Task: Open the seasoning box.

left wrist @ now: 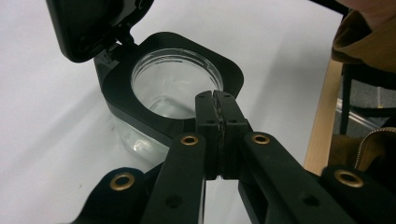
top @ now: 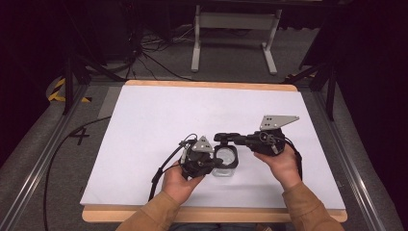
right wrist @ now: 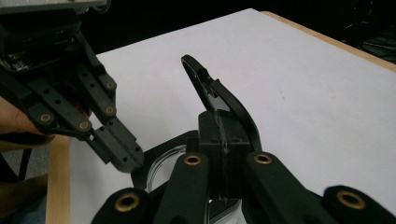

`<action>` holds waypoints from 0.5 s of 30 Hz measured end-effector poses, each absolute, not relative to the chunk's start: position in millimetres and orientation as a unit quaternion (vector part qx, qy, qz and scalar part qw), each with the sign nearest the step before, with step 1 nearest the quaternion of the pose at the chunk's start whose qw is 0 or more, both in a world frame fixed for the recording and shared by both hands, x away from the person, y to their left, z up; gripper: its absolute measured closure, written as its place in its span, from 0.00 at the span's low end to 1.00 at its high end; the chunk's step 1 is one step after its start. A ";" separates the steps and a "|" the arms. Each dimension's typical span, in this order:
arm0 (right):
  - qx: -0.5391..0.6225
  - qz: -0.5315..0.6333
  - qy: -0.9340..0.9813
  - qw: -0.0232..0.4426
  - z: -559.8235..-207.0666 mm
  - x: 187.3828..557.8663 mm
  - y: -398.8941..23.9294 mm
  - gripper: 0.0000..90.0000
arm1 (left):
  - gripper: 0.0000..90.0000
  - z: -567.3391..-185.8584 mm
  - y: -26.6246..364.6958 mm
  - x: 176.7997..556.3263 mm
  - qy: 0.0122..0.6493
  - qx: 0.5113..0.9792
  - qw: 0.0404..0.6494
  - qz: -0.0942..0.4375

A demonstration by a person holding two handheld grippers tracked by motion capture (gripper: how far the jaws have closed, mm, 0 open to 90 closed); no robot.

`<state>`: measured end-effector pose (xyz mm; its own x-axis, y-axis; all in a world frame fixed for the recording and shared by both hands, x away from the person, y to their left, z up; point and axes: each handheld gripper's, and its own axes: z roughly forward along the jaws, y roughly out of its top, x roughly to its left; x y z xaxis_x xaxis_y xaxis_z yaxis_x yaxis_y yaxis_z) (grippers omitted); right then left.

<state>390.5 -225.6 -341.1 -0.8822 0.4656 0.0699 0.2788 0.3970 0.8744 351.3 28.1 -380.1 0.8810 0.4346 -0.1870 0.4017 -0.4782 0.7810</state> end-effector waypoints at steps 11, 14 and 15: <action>0.232 0.511 0.820 0.111 -339.1 407.5 -222.5 1.00 | 1.00 -383.5 30.9 351.2 0.255 0.849 0.463 0.010; 0.234 0.508 0.820 0.121 -340.0 411.7 -222.2 1.00 | 1.00 -383.9 30.1 350.2 0.256 0.847 0.465 0.014; 0.234 0.506 0.821 0.127 -340.5 412.3 -221.7 1.00 | 1.00 -383.7 30.0 350.0 0.255 0.848 0.465 0.014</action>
